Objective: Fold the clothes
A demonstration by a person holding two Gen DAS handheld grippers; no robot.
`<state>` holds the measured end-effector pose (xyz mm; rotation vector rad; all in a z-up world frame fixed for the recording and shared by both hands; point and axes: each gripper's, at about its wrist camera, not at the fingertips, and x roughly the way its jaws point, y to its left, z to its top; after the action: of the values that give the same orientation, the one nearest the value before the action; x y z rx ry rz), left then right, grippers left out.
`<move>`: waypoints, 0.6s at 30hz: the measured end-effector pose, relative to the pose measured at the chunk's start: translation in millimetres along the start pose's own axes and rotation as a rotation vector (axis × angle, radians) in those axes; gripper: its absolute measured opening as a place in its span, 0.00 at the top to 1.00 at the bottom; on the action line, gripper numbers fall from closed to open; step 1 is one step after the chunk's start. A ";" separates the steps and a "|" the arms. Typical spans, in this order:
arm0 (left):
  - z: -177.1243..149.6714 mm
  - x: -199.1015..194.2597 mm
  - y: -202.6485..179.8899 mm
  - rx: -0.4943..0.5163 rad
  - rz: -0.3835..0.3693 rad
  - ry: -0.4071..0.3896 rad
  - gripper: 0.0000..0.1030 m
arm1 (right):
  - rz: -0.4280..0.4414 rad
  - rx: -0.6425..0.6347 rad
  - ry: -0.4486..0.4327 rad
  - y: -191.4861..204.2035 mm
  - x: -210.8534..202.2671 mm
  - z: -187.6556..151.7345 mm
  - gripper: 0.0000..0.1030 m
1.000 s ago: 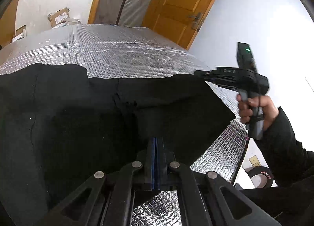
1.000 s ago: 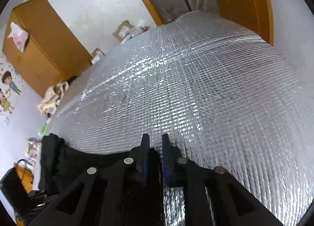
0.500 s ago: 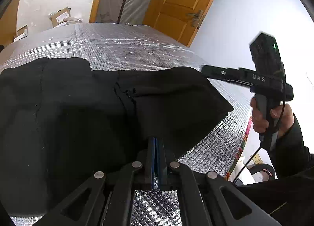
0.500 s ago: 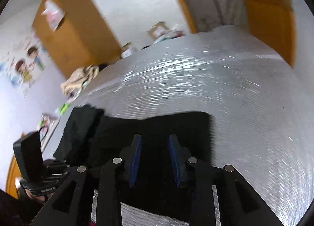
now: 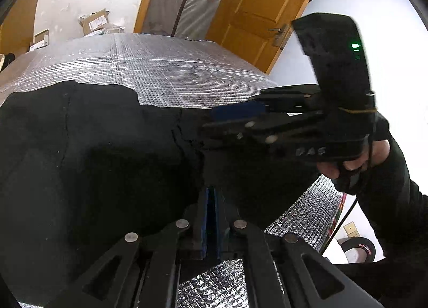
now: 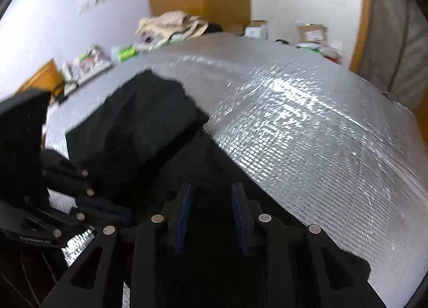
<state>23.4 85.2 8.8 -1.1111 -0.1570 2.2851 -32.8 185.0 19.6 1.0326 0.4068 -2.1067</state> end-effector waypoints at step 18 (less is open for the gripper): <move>-2.9 4.5 -4.5 0.044 0.029 0.020 0.96 | -0.034 0.039 -0.018 -18.2 17.4 8.4 0.98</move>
<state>25.5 91.0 5.4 -1.1200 -0.0830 2.2907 -57.7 184.2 10.6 1.0352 0.3777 -2.1604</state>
